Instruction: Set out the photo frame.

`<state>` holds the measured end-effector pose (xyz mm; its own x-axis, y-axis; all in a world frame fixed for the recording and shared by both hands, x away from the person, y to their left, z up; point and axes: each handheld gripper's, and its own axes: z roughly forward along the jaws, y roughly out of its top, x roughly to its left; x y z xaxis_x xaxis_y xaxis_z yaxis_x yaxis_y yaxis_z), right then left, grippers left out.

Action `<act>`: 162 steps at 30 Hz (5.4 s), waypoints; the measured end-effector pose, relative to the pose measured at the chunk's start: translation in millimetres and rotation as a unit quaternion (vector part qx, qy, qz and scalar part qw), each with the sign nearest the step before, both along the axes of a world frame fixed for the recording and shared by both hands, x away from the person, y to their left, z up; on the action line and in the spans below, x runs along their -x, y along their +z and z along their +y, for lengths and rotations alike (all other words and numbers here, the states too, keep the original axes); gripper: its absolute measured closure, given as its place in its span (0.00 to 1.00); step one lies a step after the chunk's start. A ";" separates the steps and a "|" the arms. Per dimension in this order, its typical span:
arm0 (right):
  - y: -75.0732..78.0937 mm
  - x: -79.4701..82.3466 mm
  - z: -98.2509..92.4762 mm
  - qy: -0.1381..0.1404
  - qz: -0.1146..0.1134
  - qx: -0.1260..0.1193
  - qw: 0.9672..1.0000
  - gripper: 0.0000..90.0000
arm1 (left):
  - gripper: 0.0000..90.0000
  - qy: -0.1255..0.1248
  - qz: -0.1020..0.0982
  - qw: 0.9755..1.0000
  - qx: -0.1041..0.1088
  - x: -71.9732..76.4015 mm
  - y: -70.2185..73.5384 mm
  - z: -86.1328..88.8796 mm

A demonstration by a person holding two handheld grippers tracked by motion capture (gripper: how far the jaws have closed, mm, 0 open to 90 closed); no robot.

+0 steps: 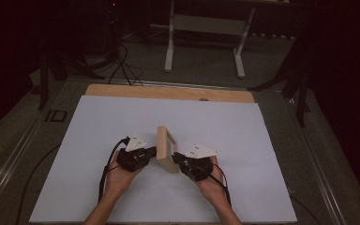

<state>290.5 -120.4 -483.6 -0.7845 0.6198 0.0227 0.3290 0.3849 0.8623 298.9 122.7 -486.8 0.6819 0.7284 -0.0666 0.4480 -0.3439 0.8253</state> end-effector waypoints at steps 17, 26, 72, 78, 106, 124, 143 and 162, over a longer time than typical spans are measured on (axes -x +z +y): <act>6.8 -1.1 -14.4 -0.016 0.001 -0.019 1.000 0.76 | 0.70 0.012 -0.021 0.999 0.044 12.0 20.2 16.3; 7.6 -2.2 -19.1 -0.023 0.002 -0.020 1.000 0.74 | 0.59 0.029 -0.036 0.998 0.053 19.0 31.0 15.4; 10.0 -5.2 -30.5 -0.041 0.002 -0.028 0.999 0.68 | 0.27 0.061 0.004 0.997 0.047 17.2 14.1 -38.1; 11.0 -5.3 -32.8 -0.045 0.002 -0.031 0.999 0.68 | 0.28 0.065 0.009 0.997 0.049 14.3 11.4 -39.1; 18.9 -6.6 -44.6 -0.058 -0.007 -0.043 0.997 0.67 | 0.51 0.052 0.010 0.998 0.045 14.0 9.9 -42.1; 32.7 -9.2 -52.6 -0.075 -0.023 -0.062 0.995 0.67 | 0.67 0.013 -0.006 1.000 0.022 20.4 10.7 -49.2; 46.8 -33.0 -38.8 -0.091 -0.057 -0.052 0.993 0.96 | 0.67 -0.015 -0.030 0.999 -0.004 26.9 10.5 -55.0; 38.8 -56.7 -15.6 -0.083 -0.045 -0.003 0.995 1.00 | 0.67 -0.049 -0.044 0.998 -0.012 32.0 9.7 -56.4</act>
<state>347.2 -136.0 -444.8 -0.6700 0.7413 -0.0403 0.3083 0.3272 0.8932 266.8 66.3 -477.1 0.7518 0.6593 0.0135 0.3377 -0.4025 0.8509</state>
